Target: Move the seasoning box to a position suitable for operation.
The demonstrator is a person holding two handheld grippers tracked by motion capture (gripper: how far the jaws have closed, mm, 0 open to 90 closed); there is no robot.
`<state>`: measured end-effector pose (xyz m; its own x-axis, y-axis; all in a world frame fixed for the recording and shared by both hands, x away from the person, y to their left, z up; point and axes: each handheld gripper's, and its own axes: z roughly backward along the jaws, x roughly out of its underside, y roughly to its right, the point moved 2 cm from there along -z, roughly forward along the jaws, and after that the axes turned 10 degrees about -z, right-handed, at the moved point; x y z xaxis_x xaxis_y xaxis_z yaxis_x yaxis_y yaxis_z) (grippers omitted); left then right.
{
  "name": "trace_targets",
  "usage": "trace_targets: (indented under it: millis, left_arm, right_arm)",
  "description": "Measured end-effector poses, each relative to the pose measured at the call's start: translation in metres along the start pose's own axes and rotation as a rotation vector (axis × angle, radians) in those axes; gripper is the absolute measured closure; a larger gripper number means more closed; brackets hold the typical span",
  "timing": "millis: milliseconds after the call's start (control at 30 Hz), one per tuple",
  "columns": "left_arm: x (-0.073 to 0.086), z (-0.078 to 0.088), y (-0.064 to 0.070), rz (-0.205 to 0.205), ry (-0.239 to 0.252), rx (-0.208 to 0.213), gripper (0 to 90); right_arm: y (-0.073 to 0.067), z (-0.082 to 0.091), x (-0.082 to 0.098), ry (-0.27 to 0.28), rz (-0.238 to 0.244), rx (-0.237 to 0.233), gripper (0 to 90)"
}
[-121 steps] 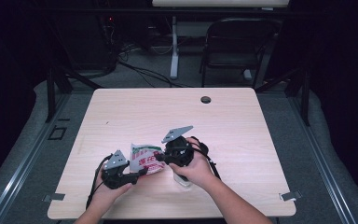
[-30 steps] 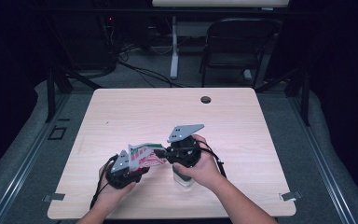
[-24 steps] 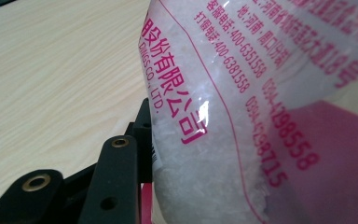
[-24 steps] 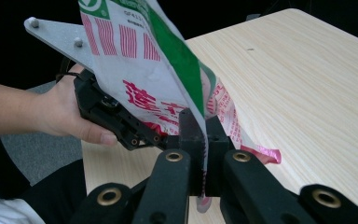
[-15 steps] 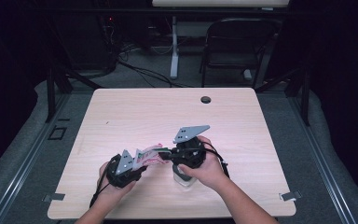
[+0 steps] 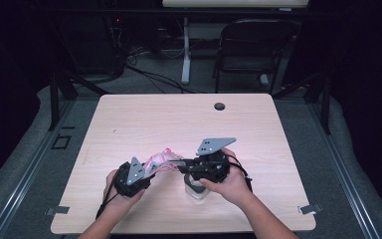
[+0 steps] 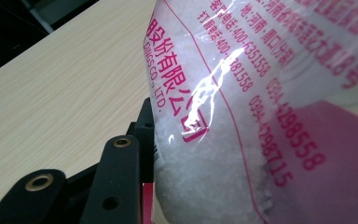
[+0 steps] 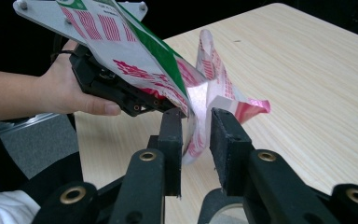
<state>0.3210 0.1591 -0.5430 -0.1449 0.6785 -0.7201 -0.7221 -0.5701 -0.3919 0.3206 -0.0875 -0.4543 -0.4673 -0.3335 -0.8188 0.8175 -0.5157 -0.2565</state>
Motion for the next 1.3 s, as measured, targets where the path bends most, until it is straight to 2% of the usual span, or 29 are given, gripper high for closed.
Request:
trace_targets:
  millis: [133,300,667,967,1133,1300]
  left_arm:
    - [-0.003,-0.001,-0.002,-0.011,-0.009,-0.022,62.7]
    - [-0.008,-0.002,-0.003,-0.053,-0.027,-0.059,62.7]
    - [-0.019,-0.011,-0.002,-0.150,-0.059,-0.124,62.7]
    - [-0.023,-0.015,0.005,-0.193,-0.056,-0.146,62.8]
    - [-0.022,-0.017,0.006,-0.189,-0.046,-0.159,62.9]
    - [-0.020,-0.018,0.009,-0.225,-0.064,-0.171,62.8]
  right_arm:
    - [0.004,0.007,0.004,0.024,-0.017,0.013,73.2]
    - [0.008,0.019,0.007,0.071,-0.033,0.022,72.1]
    - [0.012,0.031,0.012,0.097,-0.045,0.041,70.2]
    - [0.014,0.034,0.016,0.088,-0.046,0.059,66.4]
    - [0.015,0.032,0.021,0.073,-0.051,0.062,65.2]
    - [0.015,0.028,0.024,0.071,-0.051,0.075,62.1]
